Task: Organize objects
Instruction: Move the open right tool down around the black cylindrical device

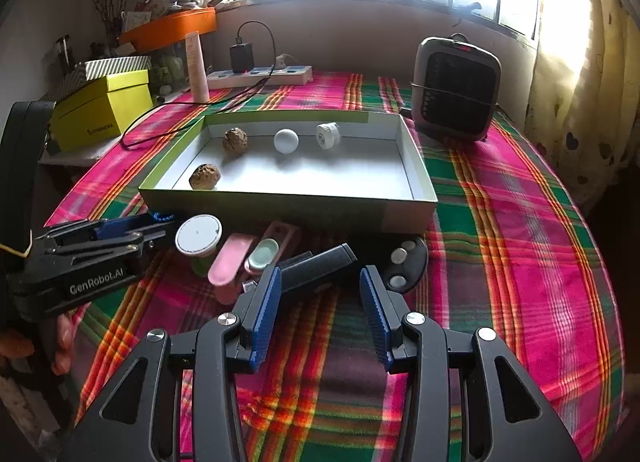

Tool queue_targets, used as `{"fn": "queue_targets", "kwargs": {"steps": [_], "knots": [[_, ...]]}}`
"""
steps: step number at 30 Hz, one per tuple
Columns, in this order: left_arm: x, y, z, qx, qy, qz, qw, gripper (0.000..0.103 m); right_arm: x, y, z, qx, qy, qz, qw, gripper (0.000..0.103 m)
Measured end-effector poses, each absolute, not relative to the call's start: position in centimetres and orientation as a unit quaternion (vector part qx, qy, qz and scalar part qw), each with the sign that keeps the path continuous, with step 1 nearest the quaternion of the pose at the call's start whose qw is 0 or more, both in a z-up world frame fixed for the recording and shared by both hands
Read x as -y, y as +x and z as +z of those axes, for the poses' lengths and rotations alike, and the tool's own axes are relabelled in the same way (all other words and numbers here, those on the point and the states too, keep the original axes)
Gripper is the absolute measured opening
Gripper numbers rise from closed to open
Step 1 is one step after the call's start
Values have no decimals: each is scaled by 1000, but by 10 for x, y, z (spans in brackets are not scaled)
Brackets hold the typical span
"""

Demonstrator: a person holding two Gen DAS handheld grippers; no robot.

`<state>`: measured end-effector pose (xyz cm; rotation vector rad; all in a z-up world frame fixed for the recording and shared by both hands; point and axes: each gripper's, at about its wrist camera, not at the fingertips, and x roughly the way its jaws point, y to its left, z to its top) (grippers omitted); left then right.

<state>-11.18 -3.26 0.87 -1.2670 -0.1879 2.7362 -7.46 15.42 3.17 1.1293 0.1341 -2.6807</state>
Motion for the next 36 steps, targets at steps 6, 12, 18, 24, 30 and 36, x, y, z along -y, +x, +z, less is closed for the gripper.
{"fn": "queue_targets", "kwargs": {"steps": [6,12,18,24,30,36], "knots": [[33,-112,9,63,-418,904,61,42,-160,-67,28,-38,397,-911,103,43],[33,-112,9,64,-418,904,61,42,-164,-63,24,-37,407,-908,89,43],[33,-112,9,65,-418,904,62,42,-161,-62,30,-32,394,-914,93,43],[33,-111,9,65,-418,904,61,42,-147,-64,29,-38,393,-912,107,43],[33,-111,10,65,-418,904,62,42,-130,-66,26,-74,388,-912,106,43],[33,-111,9,65,-418,904,62,42,-127,-62,24,-95,395,-908,103,43]]}}
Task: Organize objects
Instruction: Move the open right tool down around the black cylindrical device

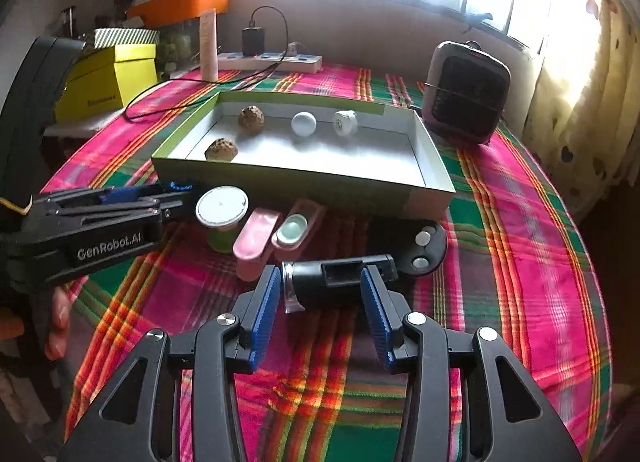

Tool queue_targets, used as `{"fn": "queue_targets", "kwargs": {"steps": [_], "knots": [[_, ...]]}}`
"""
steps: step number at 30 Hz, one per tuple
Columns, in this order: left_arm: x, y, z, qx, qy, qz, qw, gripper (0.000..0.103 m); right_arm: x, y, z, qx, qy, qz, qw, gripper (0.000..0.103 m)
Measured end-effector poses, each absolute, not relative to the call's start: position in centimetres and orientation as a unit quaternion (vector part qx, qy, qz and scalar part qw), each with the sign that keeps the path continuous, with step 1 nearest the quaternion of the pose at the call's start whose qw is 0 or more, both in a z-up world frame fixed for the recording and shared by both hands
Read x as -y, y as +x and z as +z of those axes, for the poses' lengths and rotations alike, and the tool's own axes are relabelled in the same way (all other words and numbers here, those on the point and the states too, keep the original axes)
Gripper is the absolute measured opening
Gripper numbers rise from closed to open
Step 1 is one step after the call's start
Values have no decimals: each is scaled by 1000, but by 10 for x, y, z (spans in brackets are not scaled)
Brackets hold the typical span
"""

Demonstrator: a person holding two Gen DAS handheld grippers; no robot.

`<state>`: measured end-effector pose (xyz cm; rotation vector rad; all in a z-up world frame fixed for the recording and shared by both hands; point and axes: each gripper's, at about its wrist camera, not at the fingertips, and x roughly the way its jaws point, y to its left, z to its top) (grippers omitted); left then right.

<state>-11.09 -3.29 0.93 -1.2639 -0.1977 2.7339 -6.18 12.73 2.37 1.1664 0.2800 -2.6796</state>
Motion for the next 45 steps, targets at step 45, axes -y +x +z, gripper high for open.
{"fn": "queue_targets", "kwargs": {"steps": [45], "knots": [[19,-116,8,61,-419,903,65,43,-164,-71,21,40,425,-901,72,43]]}}
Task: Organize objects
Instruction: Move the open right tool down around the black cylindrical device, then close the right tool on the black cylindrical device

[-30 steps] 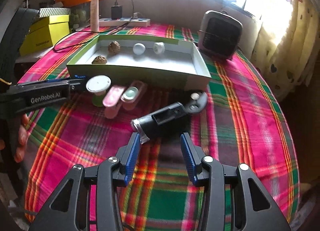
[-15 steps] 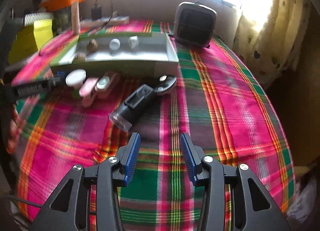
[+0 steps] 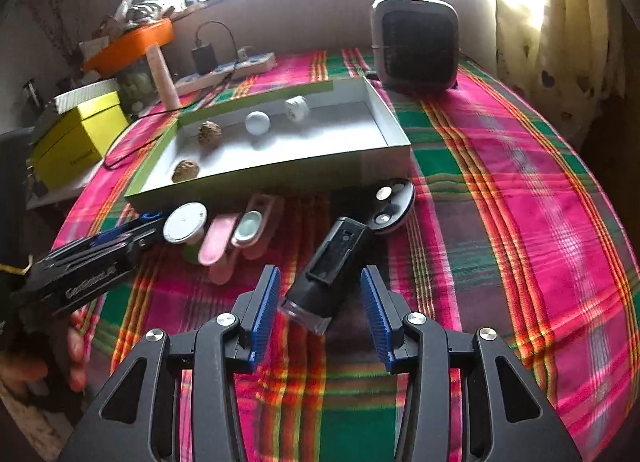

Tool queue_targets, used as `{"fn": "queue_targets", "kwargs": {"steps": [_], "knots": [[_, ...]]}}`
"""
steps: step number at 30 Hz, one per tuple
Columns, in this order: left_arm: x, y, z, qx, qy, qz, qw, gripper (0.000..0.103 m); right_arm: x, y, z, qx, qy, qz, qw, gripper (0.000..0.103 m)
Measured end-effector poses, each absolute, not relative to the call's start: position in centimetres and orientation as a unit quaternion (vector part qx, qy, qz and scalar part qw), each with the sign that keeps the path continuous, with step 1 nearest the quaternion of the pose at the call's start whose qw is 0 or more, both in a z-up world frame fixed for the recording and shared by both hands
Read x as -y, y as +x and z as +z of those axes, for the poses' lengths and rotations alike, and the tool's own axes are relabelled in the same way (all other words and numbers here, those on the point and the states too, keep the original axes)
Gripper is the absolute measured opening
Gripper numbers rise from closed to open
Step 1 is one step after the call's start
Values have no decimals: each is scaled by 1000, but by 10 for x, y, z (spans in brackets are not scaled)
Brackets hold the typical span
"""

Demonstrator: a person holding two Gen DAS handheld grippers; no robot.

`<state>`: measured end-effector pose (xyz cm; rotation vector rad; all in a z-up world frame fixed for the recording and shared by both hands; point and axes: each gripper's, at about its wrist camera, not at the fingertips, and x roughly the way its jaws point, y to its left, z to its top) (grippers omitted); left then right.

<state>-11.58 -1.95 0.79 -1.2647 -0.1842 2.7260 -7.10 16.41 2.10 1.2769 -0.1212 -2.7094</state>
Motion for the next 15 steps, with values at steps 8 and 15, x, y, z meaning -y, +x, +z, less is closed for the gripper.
{"fn": "queue_targets", "kwargs": {"steps": [8,15], "knots": [[26,-113,8,54,-420,904,67,45,-165,-81,17,27,433,-899,62,43],[22,-114,8,33,-422,904,57,46,-165,-85,12,-14,432,-901,38,43]]}}
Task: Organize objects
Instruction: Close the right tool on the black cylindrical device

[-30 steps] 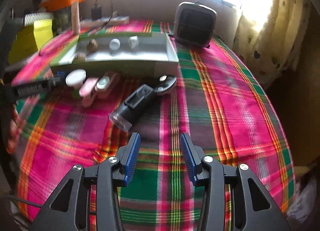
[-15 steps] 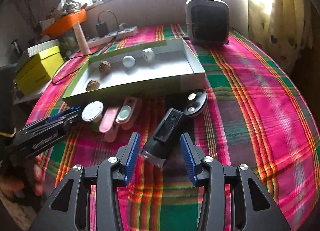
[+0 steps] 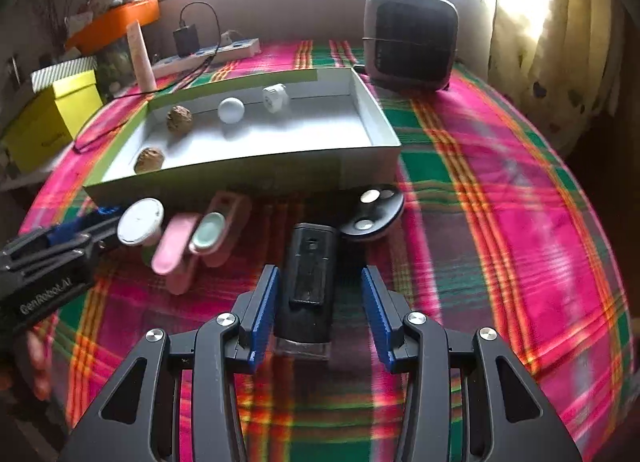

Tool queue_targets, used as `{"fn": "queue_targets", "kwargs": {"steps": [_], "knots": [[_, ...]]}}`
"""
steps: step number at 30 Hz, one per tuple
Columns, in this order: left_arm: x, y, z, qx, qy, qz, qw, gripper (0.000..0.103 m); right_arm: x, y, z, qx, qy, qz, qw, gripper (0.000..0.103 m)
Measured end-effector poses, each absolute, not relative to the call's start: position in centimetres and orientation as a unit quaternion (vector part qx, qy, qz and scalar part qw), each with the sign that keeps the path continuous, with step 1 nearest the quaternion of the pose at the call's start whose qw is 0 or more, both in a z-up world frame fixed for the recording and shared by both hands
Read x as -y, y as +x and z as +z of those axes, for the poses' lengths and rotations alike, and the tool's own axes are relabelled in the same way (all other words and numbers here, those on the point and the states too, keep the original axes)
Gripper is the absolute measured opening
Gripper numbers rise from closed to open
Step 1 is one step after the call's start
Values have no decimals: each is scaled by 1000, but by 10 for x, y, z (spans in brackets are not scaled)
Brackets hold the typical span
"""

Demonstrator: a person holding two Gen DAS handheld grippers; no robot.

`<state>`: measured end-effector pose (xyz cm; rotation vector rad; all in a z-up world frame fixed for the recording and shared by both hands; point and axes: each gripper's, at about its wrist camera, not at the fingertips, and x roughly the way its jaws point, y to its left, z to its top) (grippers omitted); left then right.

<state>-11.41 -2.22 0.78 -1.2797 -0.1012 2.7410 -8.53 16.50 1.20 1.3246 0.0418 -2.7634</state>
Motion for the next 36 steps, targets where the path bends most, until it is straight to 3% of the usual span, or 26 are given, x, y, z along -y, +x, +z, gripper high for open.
{"fn": "queue_targets", "kwargs": {"steps": [15,22,36], "knots": [[17,-116,8,18,-424,905,33,45,-169,-87,12,-22,431,-900,60,43],[20,-117,8,23,-422,906,22,28,-170,-86,13,-19,429,-901,70,31],[24,-116,8,31,-422,906,24,23,-168,-85,13,-19,428,-900,76,29]]}}
